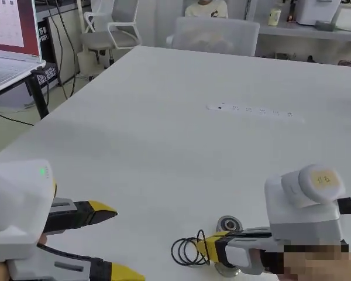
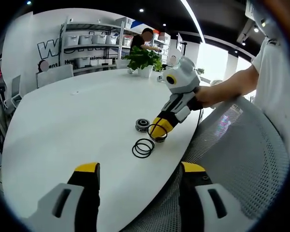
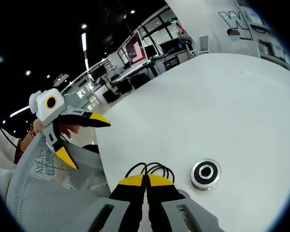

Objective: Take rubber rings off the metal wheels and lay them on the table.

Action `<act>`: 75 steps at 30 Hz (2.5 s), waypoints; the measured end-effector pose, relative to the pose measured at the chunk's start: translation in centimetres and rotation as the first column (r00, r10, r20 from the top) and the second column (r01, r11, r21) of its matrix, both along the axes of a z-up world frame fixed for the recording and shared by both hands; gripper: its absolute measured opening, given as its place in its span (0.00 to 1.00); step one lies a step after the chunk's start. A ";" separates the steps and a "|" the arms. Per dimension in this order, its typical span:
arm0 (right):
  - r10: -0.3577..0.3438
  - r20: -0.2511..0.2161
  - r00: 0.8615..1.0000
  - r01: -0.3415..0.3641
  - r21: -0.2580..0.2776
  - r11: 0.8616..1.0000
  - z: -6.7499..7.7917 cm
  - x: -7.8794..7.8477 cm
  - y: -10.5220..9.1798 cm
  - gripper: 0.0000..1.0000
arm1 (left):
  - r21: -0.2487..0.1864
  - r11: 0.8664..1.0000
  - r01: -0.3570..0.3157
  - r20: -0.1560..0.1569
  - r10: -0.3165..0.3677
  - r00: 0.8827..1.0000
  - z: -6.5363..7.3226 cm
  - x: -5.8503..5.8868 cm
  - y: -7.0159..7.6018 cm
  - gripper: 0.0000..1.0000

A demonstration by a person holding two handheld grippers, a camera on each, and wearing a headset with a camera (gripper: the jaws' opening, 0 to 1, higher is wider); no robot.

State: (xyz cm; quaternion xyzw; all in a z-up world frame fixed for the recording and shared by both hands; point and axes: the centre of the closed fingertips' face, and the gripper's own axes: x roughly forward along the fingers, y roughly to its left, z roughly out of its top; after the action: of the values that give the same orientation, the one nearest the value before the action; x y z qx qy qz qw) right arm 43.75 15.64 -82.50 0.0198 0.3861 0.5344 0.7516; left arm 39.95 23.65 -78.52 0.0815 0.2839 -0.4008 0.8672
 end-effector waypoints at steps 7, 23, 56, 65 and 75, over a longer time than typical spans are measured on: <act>-0.010 0.009 1.000 0.010 0.007 1.000 0.2 0.4 -0.1 0.00 | 0.007 1.000 -0.002 -0.003 0.002 1.000 -0.1 0.0 0.1 0.64; 0.019 0.060 0.998 -0.017 -0.032 0.999 -0.4 0.4 0.3 0.01 | 0.015 1.000 -0.002 0.000 0.002 1.000 -0.1 0.1 0.2 0.62; -0.003 0.069 0.998 0.004 -0.014 1.000 0.3 0.9 0.0 0.00 | 0.022 1.000 0.001 -0.008 -0.001 1.000 -0.3 0.0 0.2 0.61; -0.018 0.082 0.996 0.018 -0.004 1.000 1.2 1.3 -0.2 0.00 | 0.000 1.000 -0.004 0.000 0.004 1.000 0.0 0.1 0.1 0.61; 0.005 0.147 0.989 -0.004 -0.006 1.000 2.8 1.4 -0.3 0.00 | -0.009 1.000 -0.003 0.005 0.003 1.000 0.1 0.1 0.0 0.61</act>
State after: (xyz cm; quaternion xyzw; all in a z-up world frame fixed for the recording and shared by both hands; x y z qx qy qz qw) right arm 45.10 15.34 -79.69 -0.0228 0.3314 0.5351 0.7767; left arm 40.06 23.64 -78.37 0.0782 0.2801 -0.4005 0.8689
